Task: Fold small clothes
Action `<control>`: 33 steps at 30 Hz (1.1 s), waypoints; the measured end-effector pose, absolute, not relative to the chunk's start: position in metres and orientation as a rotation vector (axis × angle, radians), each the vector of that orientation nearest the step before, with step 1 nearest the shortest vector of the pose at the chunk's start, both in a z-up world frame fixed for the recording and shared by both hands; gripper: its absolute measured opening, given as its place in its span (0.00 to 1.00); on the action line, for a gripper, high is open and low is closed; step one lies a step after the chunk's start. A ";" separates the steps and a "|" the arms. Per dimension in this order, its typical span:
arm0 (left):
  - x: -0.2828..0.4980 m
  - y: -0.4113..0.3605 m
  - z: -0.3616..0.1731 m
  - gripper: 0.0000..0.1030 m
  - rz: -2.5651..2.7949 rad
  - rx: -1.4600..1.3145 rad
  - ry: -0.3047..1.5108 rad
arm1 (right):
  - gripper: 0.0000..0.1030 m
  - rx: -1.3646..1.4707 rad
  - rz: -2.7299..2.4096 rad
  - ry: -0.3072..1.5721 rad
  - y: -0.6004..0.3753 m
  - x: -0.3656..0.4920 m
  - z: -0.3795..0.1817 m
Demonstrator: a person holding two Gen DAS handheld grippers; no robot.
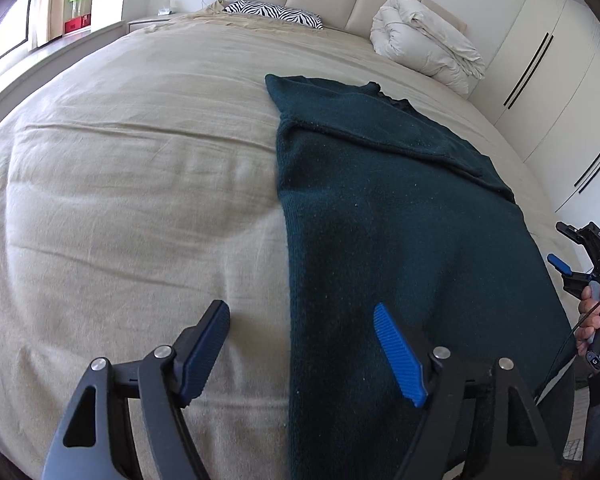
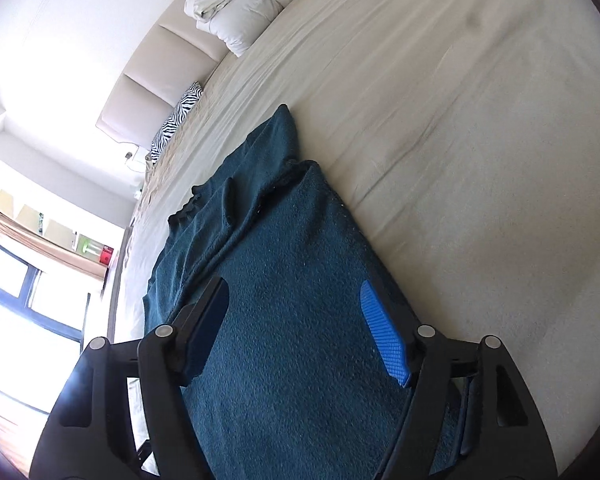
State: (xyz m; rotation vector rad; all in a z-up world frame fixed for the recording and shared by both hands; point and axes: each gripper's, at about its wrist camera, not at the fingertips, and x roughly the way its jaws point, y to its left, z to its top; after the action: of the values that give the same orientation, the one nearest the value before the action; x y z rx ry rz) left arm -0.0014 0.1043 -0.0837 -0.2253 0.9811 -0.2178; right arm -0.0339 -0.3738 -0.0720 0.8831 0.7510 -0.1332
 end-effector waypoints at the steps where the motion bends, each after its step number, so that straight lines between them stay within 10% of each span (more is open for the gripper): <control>1: -0.008 0.106 -0.085 0.75 -0.216 -0.237 0.984 | 0.66 0.886 -0.107 0.751 -0.373 -0.035 -0.072; 17: -0.044 0.108 -0.091 0.75 -0.272 -0.303 1.044 | 0.65 0.812 -0.054 0.917 -0.334 -0.046 -0.096; 23: -0.059 0.118 -0.096 0.53 -0.289 -0.323 1.107 | 0.65 0.747 -0.028 0.926 -0.334 -0.081 -0.091; 30: -0.068 0.121 -0.098 0.51 -0.308 -0.359 1.173 | 0.65 0.674 -0.058 0.913 -0.343 -0.117 -0.064; 33: -0.069 0.117 -0.100 0.33 -0.312 -0.345 1.195 | 0.65 0.624 -0.110 0.929 -0.349 -0.134 -0.056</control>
State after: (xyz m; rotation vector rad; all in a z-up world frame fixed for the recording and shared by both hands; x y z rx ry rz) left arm -0.0686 0.1171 -0.1005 -0.3449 1.1946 -0.3124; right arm -0.1336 -0.3488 -0.0558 0.6242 0.9293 -0.1104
